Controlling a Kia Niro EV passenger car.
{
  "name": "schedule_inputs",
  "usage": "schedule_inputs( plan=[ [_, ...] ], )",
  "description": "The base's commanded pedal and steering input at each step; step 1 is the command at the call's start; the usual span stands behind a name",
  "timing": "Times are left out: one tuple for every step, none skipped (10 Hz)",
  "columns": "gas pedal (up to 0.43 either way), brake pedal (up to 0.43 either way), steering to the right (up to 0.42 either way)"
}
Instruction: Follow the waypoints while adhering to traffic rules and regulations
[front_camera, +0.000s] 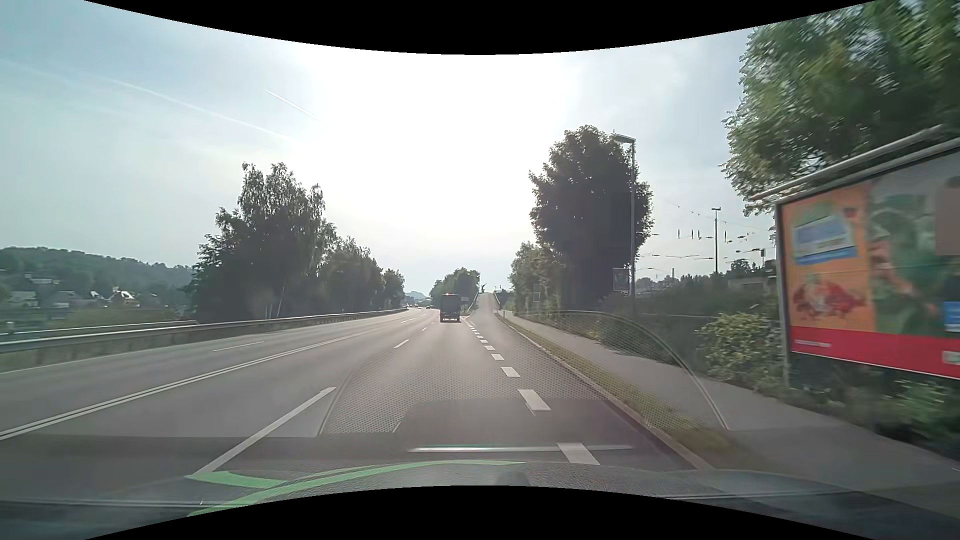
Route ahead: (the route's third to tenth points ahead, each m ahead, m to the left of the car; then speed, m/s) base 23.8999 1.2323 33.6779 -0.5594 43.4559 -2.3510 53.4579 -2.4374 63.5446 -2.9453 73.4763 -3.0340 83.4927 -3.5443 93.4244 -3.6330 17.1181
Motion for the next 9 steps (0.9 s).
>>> schedule_inputs(
  plan=[
    [0.118, 0.0, 0.007],
    [0.118, 0.0, 0.007],
    [0.118, 0.0, 0.007],
    [0.118, 0.0, 0.006],
    [0.118, 0.0, 0.006],
    [0.118, 0.0, 0.005],
    [0.118, 0.0, 0.005],
    [0.118, 0.0, 0.004],
    [0.118, 0.0, 0.004]
  ],
)
